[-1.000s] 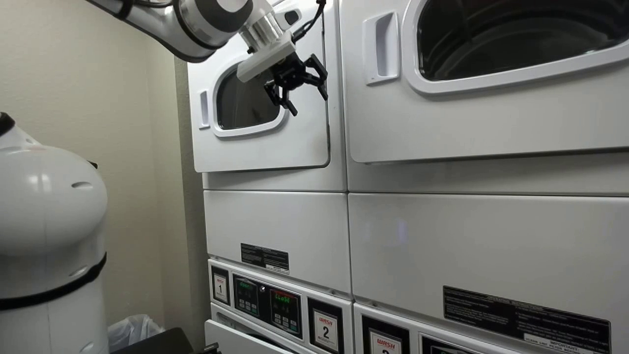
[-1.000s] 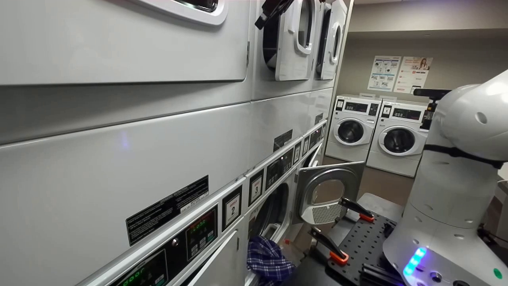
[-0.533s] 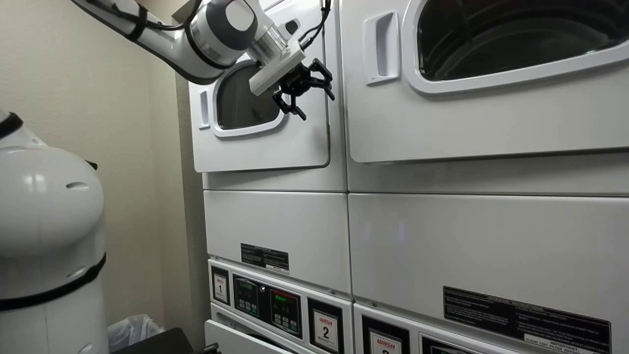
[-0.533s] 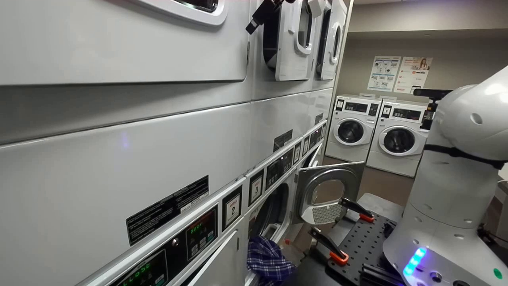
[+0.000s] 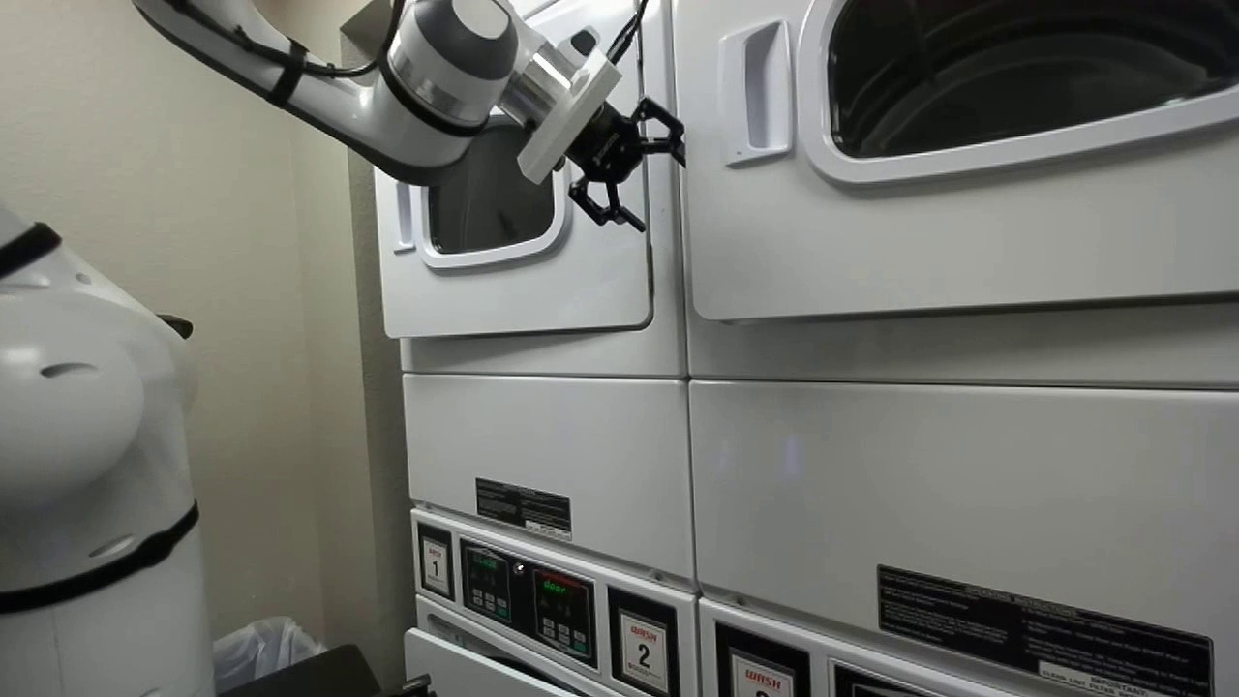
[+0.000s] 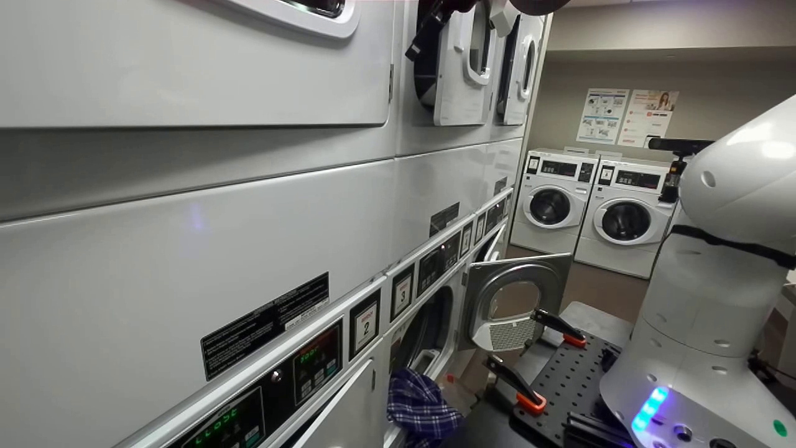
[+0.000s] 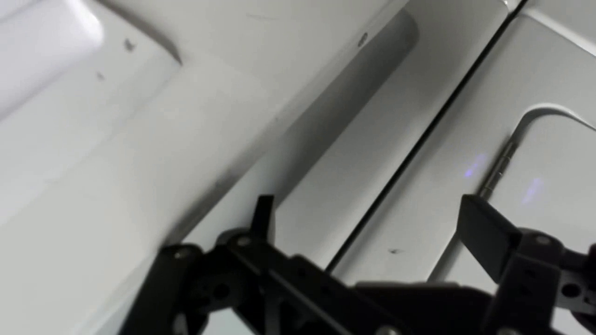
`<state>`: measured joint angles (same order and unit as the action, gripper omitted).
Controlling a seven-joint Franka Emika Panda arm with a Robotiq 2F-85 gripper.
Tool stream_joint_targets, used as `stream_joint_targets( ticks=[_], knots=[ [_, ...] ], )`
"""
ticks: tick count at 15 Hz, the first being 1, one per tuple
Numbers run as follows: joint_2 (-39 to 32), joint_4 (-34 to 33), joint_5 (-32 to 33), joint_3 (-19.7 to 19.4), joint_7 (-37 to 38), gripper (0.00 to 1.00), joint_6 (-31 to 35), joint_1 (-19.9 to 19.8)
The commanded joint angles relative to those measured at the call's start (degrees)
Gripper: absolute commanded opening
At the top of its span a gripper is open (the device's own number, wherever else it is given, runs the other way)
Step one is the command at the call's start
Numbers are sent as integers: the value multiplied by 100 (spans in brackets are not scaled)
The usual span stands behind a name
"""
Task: Open the door of the second washing machine from the left
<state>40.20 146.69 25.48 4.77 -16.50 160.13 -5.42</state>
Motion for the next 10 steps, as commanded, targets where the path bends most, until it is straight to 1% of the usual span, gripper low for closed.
stream_joint_targets(
  ticks=[1, 4, 10],
  knots=[
    [118, 84, 523, 231, 377, 100, 41, -708],
    [270, 141, 878, 432, 651, 100, -33, -1008],
    [684, 165, 1830, 591, 1230, 100, -60, -1603]
  ],
)
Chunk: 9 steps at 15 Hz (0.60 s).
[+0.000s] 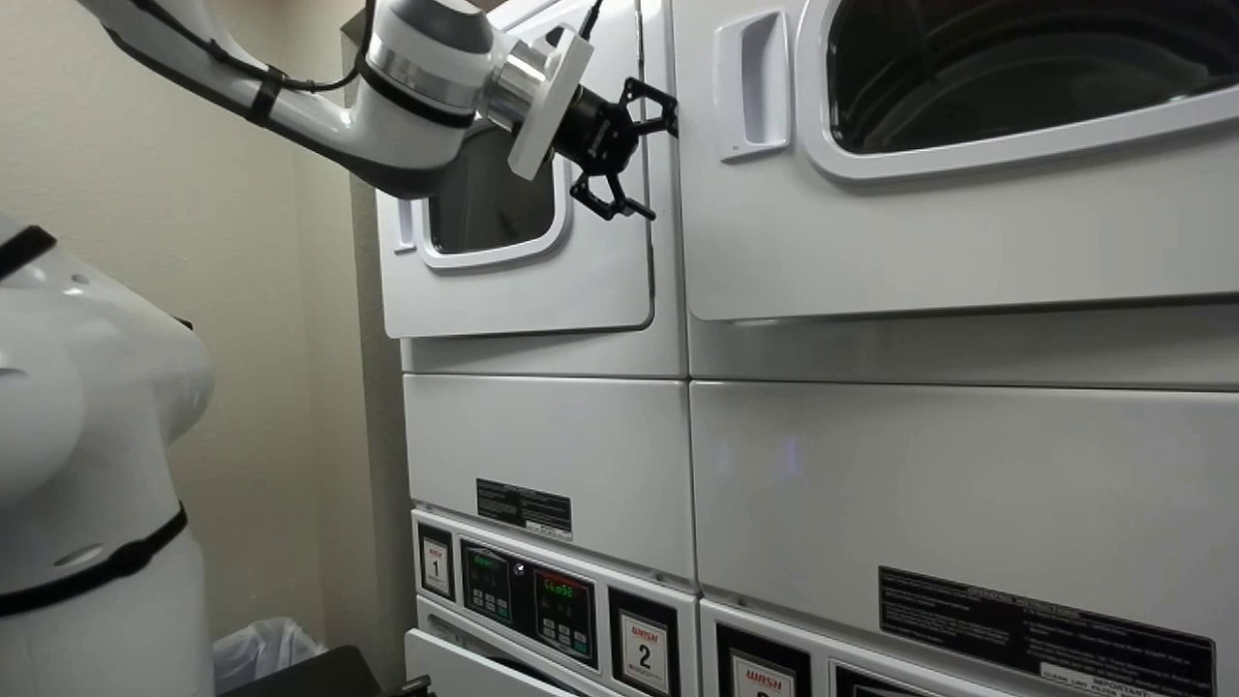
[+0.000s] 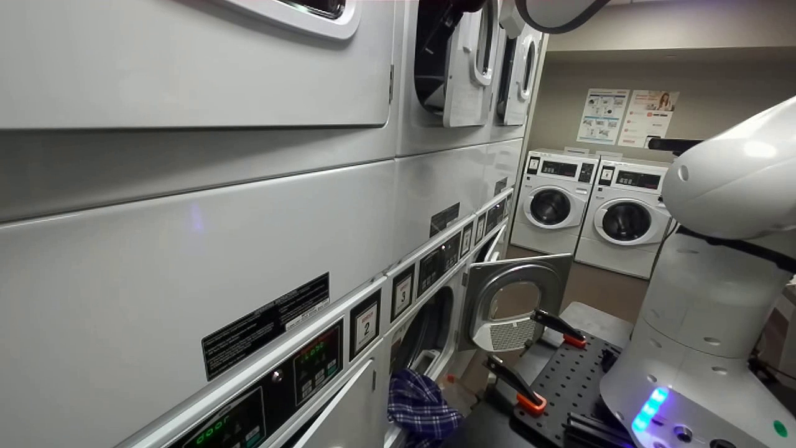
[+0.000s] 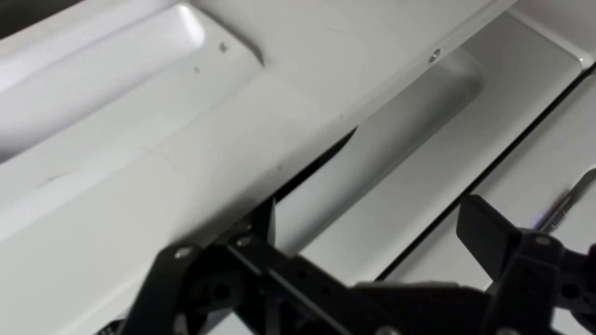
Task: Open the door of the second washing machine from the left
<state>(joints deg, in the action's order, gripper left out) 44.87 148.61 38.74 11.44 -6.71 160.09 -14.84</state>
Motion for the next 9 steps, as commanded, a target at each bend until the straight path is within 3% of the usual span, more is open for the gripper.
stream_joint_targets(
  ticks=[1, 7, 9],
  knots=[
    [277, -43, 674, -92, 334, 100, -72, -714],
    [605, 8, 1559, -171, 629, 100, -101, -975],
    [626, 31, 1859, -411, 461, 100, -338, -726]
  ],
)
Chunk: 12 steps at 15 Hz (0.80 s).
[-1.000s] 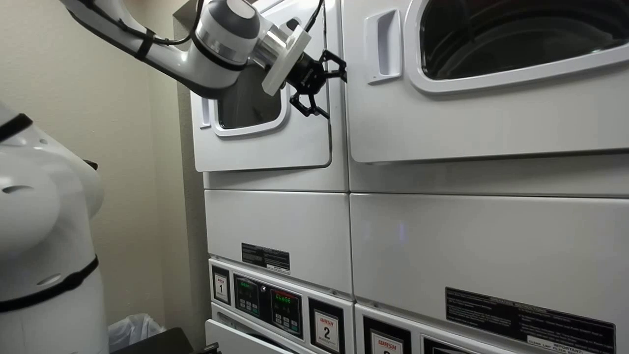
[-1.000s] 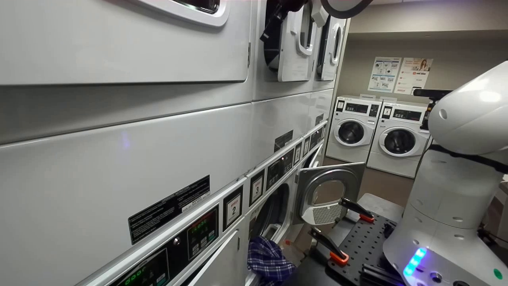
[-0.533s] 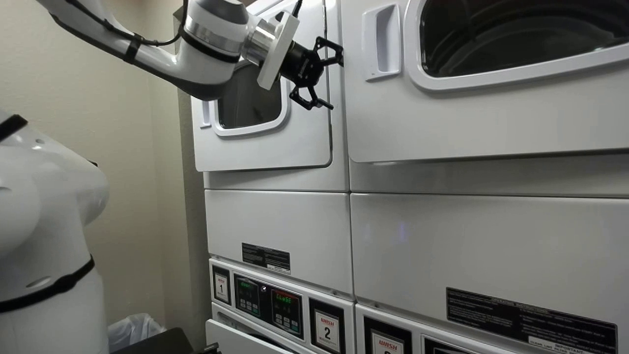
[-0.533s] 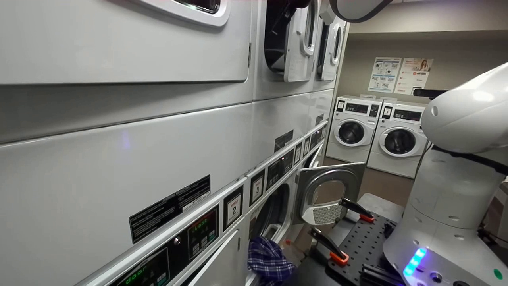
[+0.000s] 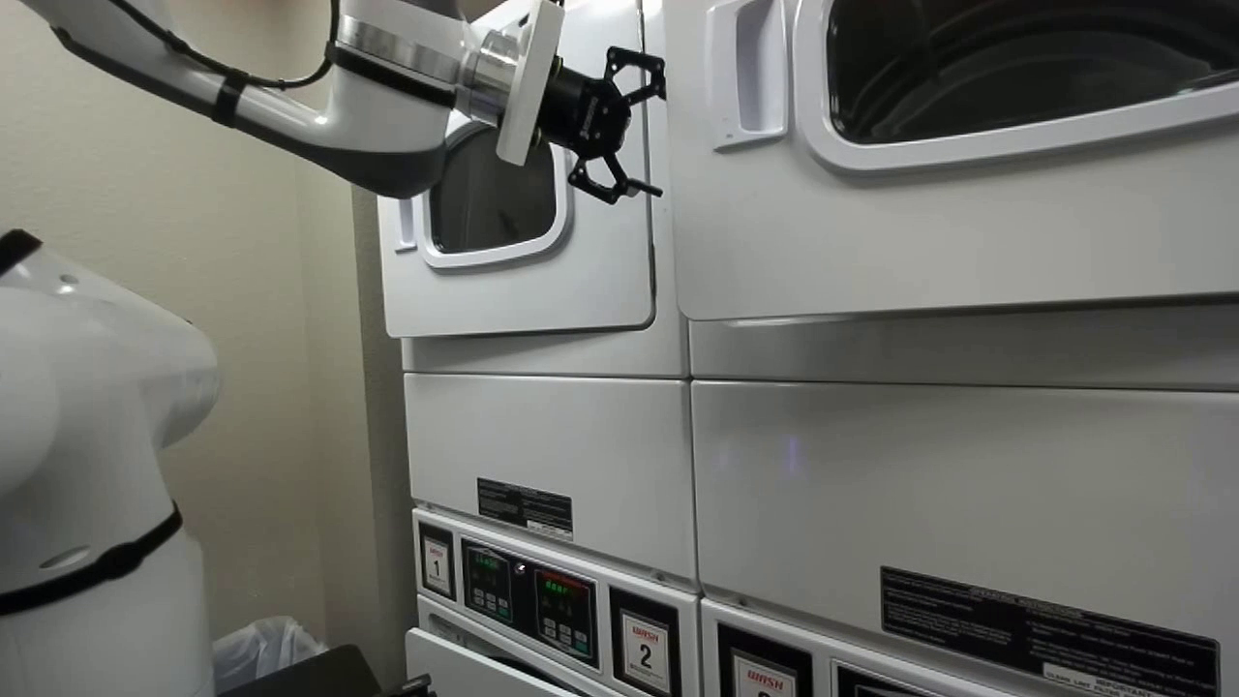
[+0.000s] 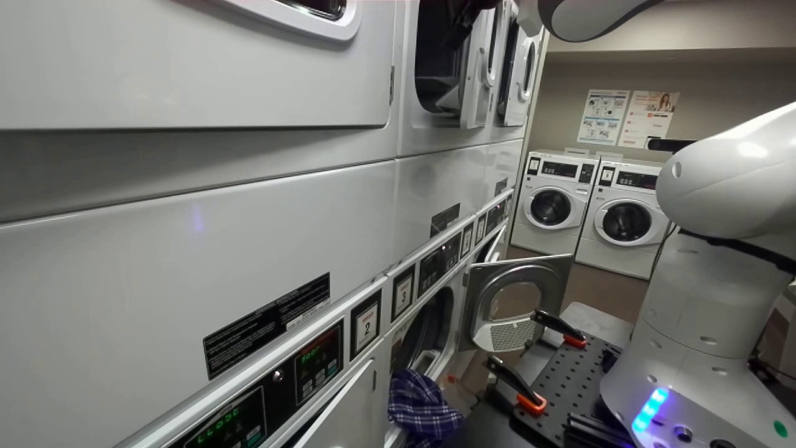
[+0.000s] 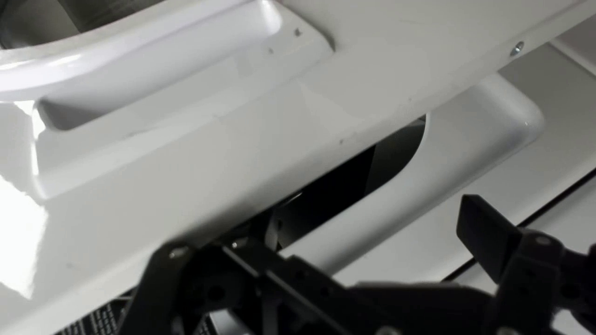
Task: Open the door of the second washing machine from the left
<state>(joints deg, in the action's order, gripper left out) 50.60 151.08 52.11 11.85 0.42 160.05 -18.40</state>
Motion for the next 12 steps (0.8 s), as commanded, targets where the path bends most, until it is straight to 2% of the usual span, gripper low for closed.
stream_joint_targets(
  ticks=[1, 11, 12],
  knots=[
    [135, -143, 508, -410, -405, 100, -234, -532],
    [627, 140, 1162, -907, -1710, 100, -337, -508],
    [564, 1, 1529, -1211, -1635, 100, -649, -299]
  ],
)
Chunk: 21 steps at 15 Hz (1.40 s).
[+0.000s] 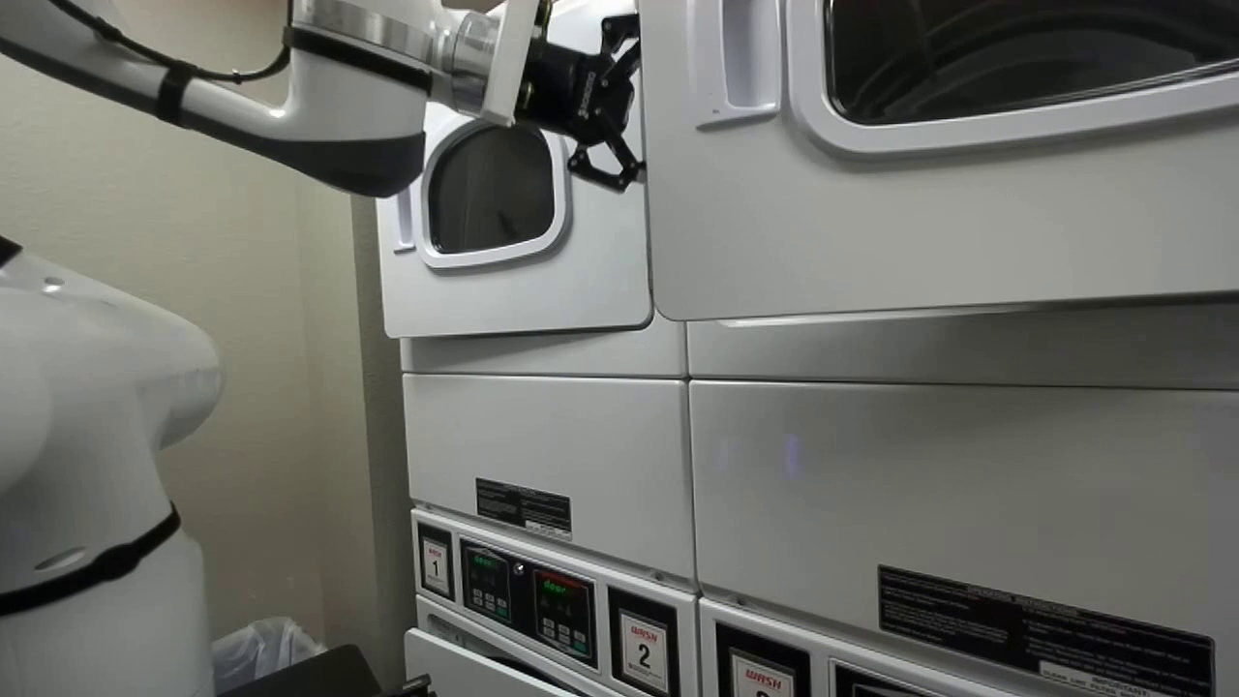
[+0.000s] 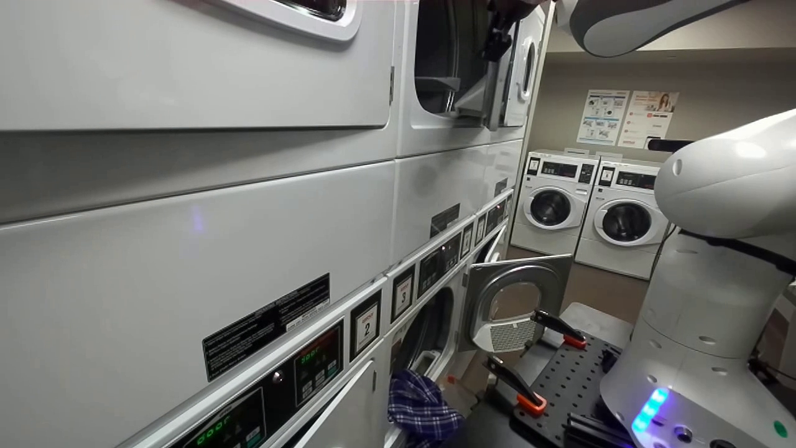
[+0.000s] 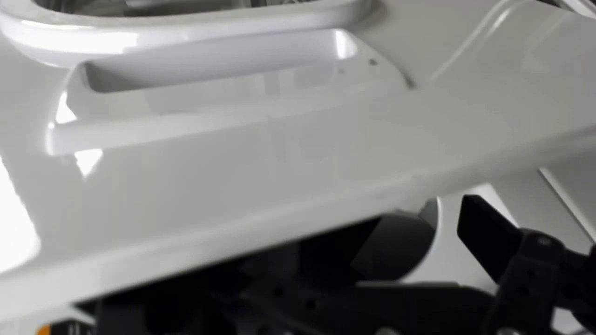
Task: Open the door of the second washing machine from the left
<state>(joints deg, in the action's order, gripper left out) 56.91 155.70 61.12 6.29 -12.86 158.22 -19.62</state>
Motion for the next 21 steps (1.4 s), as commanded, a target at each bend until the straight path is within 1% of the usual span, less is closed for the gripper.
stream_joint_targets(
  ticks=[1, 3, 4, 6, 7, 8, 9, 10, 11, 13, 15, 18, 21],
  knots=[
    [-126, -643, 852, -855, -389, 100, -562, -271],
    [-310, -1173, 1385, -1366, -453, 100, -946, -270],
    [-357, -1370, 1651, -1491, -373, 100, -1181, -255],
    [-555, -1724, 2163, -1565, -116, 100, -1728, -211],
    [-706, -1866, 2402, -1511, 72, 100, -2063, -187],
    [-778, -1950, 2374, -1504, 133, 100, -2424, -39],
    [-900, -2014, 2157, -1566, 257, 100, -2656, 207],
    [-1041, -2093, 1736, -1626, 442, 100, -2850, 495],
    [-1165, -2135, 1507, -1638, 692, 100, -2950, 689],
    [-1456, -2267, 1080, -1655, 1172, 100, -2970, 1057],
    [-1758, -2469, 625, -1717, 1542, 100, -2863, 1328],
    [-2174, -2754, -6, -1832, 2044, 100, -2548, 1482],
    [-2640, -3042, -712, -1969, 2385, 100, -1962, 1444]
  ],
)
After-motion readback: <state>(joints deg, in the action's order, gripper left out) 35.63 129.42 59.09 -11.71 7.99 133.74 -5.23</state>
